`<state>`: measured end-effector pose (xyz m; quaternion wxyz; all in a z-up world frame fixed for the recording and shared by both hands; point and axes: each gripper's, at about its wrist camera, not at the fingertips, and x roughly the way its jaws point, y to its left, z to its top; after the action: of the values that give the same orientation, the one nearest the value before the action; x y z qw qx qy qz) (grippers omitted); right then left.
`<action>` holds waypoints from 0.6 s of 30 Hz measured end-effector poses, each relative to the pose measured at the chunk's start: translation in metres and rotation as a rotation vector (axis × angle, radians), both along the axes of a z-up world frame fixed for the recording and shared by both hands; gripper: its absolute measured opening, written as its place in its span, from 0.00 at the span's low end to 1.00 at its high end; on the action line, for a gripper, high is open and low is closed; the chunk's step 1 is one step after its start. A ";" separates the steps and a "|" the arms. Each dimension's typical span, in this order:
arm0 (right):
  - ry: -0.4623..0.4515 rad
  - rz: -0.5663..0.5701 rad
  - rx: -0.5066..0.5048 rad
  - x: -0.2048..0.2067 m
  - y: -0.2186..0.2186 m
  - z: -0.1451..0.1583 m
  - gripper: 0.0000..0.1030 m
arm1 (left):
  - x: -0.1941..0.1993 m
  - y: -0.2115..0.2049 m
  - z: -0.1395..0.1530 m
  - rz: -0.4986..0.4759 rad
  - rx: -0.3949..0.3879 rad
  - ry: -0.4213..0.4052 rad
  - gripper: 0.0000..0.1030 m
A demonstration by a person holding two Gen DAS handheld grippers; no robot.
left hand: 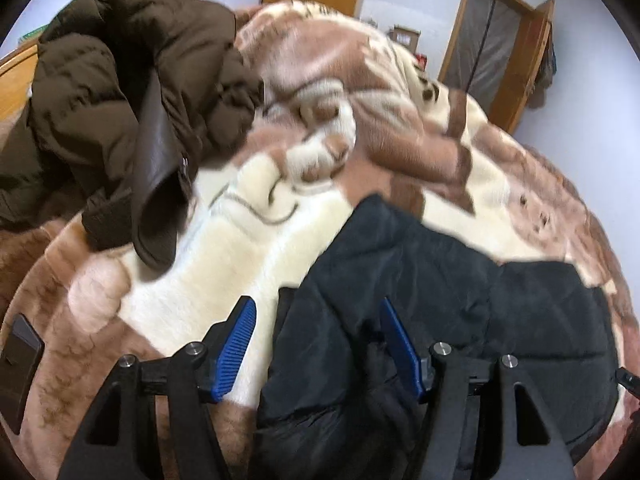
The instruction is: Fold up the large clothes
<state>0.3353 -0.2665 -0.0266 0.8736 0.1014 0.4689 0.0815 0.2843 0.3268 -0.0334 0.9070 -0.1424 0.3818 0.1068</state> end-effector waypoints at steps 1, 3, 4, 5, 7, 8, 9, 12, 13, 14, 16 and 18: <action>-0.039 -0.012 -0.044 -0.001 0.002 0.007 0.54 | 0.002 -0.002 0.003 -0.009 -0.001 -0.010 0.65; -0.084 -0.004 -0.061 -0.001 0.006 0.016 0.54 | 0.012 -0.013 0.005 -0.047 0.023 -0.015 0.65; -0.102 0.020 -0.052 0.003 0.013 0.019 0.54 | 0.018 -0.019 0.002 -0.068 0.038 -0.008 0.65; -0.107 0.044 -0.052 0.008 0.019 0.020 0.54 | 0.026 -0.024 -0.003 -0.089 0.044 0.004 0.65; -0.098 0.084 -0.064 0.020 0.032 0.014 0.54 | 0.042 -0.031 -0.019 -0.110 0.054 0.043 0.65; -0.084 0.096 -0.076 0.026 0.038 0.008 0.51 | 0.047 -0.033 -0.025 -0.103 0.061 0.058 0.65; -0.062 0.107 -0.096 0.032 0.042 0.000 0.49 | 0.051 -0.033 -0.031 -0.097 0.061 0.060 0.66; -0.026 0.120 -0.127 0.042 0.044 -0.019 0.46 | 0.052 -0.031 -0.037 -0.084 0.047 0.047 0.69; -0.024 0.115 -0.120 0.043 0.042 -0.020 0.46 | 0.053 -0.031 -0.037 -0.084 0.046 0.048 0.69; -0.024 0.110 -0.108 0.042 0.039 -0.020 0.46 | 0.053 -0.032 -0.036 -0.086 0.047 0.051 0.69; -0.027 0.102 -0.095 0.038 0.035 -0.015 0.46 | 0.051 -0.033 -0.033 -0.081 0.050 0.053 0.69; -0.034 0.102 -0.091 0.029 0.032 -0.007 0.46 | 0.043 -0.032 -0.026 -0.065 0.039 0.047 0.69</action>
<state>0.3641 -0.2350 -0.0339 0.8798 0.0362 0.4619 0.1064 0.3268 0.2946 -0.0591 0.9034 -0.1094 0.4052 0.0880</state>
